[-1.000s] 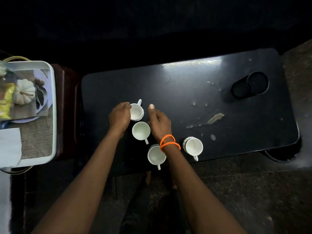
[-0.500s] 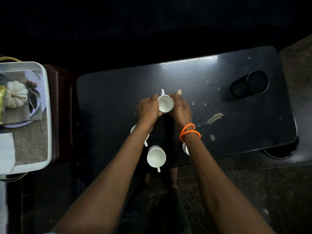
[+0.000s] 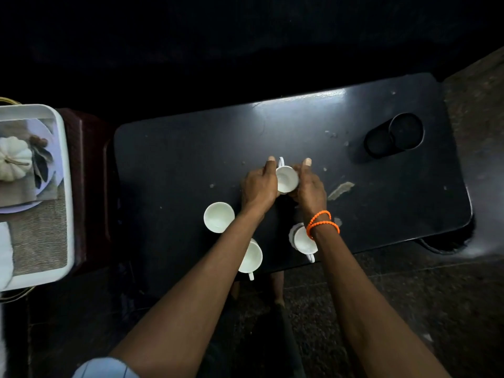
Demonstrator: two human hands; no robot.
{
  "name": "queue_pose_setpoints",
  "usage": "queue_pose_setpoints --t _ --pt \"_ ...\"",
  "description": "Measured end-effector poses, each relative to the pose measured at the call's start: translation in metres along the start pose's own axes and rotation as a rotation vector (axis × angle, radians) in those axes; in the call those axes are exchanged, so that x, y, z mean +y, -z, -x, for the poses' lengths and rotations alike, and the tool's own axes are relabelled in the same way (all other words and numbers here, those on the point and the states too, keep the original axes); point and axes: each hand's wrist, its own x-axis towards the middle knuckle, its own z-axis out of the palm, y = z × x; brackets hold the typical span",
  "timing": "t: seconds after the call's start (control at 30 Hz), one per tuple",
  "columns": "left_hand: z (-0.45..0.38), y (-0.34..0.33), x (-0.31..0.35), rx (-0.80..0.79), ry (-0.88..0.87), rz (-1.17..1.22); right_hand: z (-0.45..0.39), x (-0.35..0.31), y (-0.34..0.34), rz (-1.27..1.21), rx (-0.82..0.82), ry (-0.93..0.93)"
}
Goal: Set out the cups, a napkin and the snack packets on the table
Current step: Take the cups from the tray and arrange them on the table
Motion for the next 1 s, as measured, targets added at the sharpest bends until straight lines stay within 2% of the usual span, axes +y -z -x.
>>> queue_pose_setpoints --t 0.1,0.23,0.33,0.4,0.47,0.53,0.63,0.73,0.83,1.0 --pt "0.003 0.005 0.002 -0.009 -0.080 -0.141 0.001 0.003 0.000 0.064 0.035 0.066" --pt "0.006 0.041 0.003 0.093 -0.337 -0.401 0.021 0.008 -0.005 0.130 0.359 0.150" --pt "0.015 0.087 -0.010 0.242 -0.446 -0.464 0.047 0.011 -0.019 0.125 0.427 0.256" --pt "0.021 0.114 -0.026 0.350 -0.396 -0.473 0.059 0.014 -0.033 0.163 0.355 0.321" --pt "0.028 0.130 -0.044 0.400 -0.217 -0.499 0.065 0.015 -0.049 0.222 0.208 0.367" --pt "0.036 0.133 -0.061 0.328 0.029 -0.491 0.067 0.013 -0.067 0.307 -0.007 0.429" --pt "0.048 0.120 -0.073 0.147 0.311 -0.312 0.062 0.004 -0.092 0.483 -0.359 0.535" --pt "0.050 0.110 -0.072 0.096 0.422 -0.083 0.052 -0.003 -0.108 0.642 -0.615 0.577" --pt "0.038 0.114 -0.066 0.112 0.404 0.015 0.043 -0.005 -0.109 0.602 -0.653 0.481" --pt "0.021 0.122 -0.047 0.205 0.250 -0.129 0.047 0.006 -0.096 0.425 -0.479 0.431"
